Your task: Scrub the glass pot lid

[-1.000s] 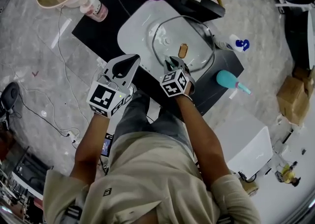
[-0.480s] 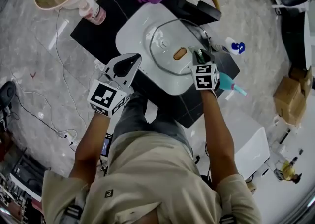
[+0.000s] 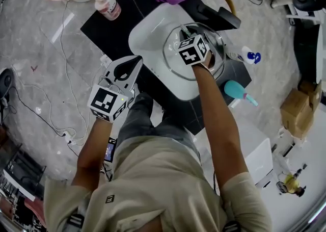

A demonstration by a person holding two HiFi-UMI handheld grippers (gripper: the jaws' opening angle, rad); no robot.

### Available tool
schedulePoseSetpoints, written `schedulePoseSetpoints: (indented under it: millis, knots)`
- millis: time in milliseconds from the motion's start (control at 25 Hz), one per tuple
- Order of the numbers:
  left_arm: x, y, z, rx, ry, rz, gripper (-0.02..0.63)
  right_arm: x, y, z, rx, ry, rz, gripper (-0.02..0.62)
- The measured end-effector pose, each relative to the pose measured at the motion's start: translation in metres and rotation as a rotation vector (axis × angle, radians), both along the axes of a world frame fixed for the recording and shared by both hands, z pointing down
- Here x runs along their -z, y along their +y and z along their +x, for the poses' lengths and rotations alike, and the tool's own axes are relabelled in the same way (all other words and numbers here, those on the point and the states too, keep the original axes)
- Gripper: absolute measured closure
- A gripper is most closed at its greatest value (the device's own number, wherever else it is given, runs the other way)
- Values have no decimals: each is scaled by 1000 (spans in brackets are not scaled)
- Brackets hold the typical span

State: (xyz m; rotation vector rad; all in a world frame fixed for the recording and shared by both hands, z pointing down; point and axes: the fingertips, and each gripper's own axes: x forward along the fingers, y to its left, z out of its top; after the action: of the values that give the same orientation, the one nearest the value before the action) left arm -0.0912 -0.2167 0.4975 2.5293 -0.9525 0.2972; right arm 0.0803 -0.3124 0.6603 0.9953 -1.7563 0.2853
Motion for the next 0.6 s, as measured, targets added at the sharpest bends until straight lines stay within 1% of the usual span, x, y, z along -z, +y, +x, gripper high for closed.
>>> schedulePoseSetpoints:
  millis: [40, 120, 200, 280, 360, 440, 600]
  knots:
    - [-3, 1, -4, 5, -3, -5, 592, -8, 5, -15, 38, 21, -20, 502]
    - [-8, 4, -10, 14, -8, -16, 592, -24, 22, -43, 90, 30, -64, 502]
    - [-13, 6, -12, 17, -11, -28, 592, -40, 45, -64, 118, 23, -103, 502]
    - [-17, 7, -12, 10, -15, -37, 592, -55, 72, -74, 119, 10, -130, 502]
    - [-20, 7, -6, -4, -19, -41, 592, -66, 99, -74, 104, -6, -152, 502]
    - [-21, 6, 2, -20, -22, -40, 592, -73, 123, -64, 87, -13, -161, 502]
    - [-17, 2, 28, -68, -20, -29, 592, -71, 156, -21, -4, -39, -141, 500]
